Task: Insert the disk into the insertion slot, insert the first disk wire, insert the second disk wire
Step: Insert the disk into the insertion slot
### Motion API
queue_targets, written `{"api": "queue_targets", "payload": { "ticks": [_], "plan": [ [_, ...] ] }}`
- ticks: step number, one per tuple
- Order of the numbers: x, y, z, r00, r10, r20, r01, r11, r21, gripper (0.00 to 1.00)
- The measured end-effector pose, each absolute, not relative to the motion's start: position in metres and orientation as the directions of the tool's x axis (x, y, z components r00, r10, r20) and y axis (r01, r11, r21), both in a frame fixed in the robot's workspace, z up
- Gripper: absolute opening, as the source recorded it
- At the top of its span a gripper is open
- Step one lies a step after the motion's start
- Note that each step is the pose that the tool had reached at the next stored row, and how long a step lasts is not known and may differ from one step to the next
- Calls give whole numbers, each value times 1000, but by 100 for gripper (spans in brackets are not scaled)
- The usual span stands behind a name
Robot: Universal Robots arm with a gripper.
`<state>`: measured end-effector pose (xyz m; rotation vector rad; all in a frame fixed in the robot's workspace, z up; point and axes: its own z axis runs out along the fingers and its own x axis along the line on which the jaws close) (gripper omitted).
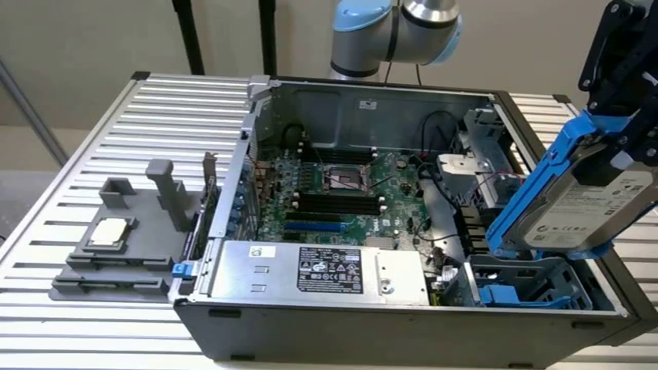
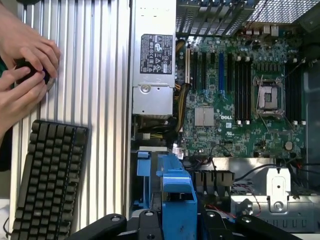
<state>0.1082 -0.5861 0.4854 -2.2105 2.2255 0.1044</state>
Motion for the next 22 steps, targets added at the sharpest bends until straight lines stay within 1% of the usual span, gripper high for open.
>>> {"api": "queue_targets", "payload": {
  "ticks": [8,22],
  "plan": [
    [115,-590,475,-9,-999,-49,-998,6,64,33],
    [115,-593,450,-8,-999,-49,-998,5,64,33]
  ]
}}
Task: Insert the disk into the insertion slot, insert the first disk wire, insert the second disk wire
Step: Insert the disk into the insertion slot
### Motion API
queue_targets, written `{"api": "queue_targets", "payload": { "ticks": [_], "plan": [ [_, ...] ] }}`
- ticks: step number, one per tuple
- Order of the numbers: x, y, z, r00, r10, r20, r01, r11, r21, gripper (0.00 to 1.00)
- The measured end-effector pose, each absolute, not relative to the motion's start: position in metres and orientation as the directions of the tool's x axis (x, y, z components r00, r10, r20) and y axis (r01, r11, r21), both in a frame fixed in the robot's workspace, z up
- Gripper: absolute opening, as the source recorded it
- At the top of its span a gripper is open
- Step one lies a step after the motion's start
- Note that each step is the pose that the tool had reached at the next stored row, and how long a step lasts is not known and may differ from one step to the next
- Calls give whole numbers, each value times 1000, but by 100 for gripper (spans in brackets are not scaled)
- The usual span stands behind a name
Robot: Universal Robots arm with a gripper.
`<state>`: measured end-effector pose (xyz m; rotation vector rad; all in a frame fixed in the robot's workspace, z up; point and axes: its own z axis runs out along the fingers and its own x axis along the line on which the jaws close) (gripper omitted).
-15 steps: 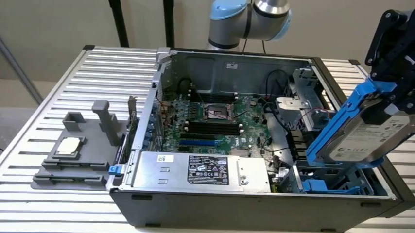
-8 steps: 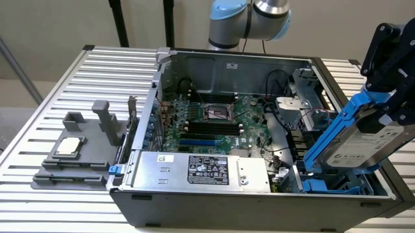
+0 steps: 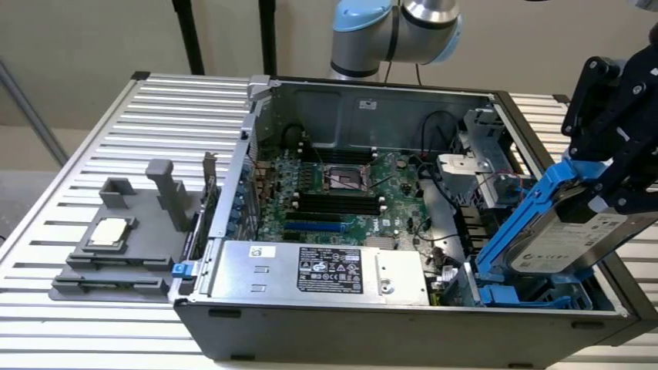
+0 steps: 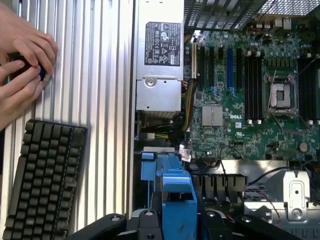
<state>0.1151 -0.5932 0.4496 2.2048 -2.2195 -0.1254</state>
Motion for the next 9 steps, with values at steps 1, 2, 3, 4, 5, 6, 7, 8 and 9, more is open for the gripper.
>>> {"api": "queue_targets", "payload": {
  "ticks": [1,2,3,4,5,6,7,8,9],
  "plan": [
    [115,-593,449,-8,-999,-49,-998,5,64,33],
    [115,-593,449,-8,-999,-49,-998,5,64,33],
    [115,-593,449,-8,-999,-49,-998,5,64,33],
    [115,-593,449,-8,-999,-49,-998,4,64,33],
    [115,-593,448,-8,-999,-49,-998,4,64,33],
    [115,-593,448,-7,-999,-49,-998,4,64,33],
    [115,-593,448,-7,-999,-49,-998,4,64,33],
    [115,-593,447,-7,-999,-49,-998,4,64,33],
    [115,-593,447,-7,-999,-49,-998,4,64,33]
  ]
}}
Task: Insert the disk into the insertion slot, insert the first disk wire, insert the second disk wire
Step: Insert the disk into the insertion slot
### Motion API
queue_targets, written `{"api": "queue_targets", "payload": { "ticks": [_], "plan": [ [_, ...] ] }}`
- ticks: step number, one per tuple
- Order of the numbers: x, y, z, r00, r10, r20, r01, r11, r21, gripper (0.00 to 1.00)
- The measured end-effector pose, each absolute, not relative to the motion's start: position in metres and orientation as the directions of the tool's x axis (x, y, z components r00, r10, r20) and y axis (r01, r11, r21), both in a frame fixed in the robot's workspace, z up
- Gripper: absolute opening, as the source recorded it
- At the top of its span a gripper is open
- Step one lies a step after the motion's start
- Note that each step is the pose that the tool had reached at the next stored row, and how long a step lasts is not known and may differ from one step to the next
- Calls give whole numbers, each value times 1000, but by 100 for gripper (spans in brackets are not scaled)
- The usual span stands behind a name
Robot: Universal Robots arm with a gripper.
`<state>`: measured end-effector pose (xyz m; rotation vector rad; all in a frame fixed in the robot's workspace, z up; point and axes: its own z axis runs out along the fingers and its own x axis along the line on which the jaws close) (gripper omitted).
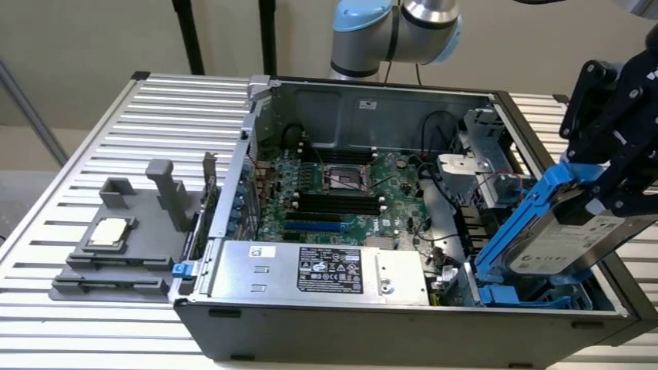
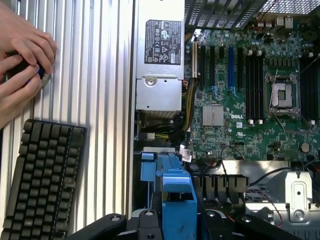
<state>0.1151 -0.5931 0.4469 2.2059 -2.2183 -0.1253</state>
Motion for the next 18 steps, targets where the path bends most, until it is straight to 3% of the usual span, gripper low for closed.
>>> {"api": "queue_targets", "payload": {
  "ticks": [18],
  "plan": [
    [115,-593,441,5,-999,-50,-998,-8,64,33]
  ]
}}
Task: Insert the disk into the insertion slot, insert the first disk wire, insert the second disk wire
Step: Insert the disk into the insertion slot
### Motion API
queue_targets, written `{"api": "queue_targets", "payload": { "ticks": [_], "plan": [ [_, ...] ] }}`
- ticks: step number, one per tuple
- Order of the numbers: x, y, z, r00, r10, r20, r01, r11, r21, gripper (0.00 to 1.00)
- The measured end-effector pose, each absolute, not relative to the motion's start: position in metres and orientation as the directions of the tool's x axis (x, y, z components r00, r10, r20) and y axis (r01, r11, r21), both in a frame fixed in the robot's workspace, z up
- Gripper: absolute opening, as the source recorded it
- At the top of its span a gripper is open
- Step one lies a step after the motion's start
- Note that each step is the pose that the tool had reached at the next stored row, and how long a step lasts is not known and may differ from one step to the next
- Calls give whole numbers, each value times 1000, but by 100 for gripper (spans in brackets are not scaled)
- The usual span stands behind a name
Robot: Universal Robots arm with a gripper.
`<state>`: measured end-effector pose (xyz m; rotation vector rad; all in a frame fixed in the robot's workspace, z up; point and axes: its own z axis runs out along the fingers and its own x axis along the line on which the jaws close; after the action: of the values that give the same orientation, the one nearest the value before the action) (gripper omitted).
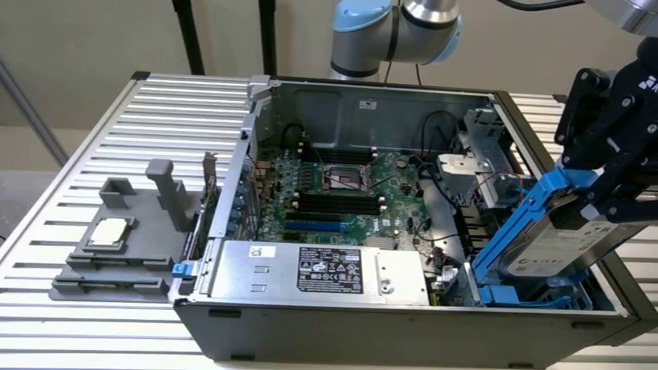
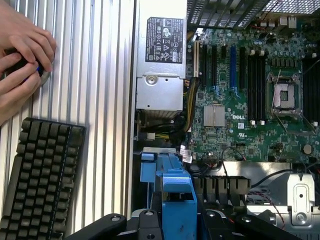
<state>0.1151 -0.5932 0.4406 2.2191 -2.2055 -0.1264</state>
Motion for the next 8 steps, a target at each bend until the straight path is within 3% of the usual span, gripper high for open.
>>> {"api": "queue_targets", "payload": {
  "ticks": [8],
  "plan": [
    [115,-593,439,8,-999,-50,-998,-11,64,33]
  ]
}}
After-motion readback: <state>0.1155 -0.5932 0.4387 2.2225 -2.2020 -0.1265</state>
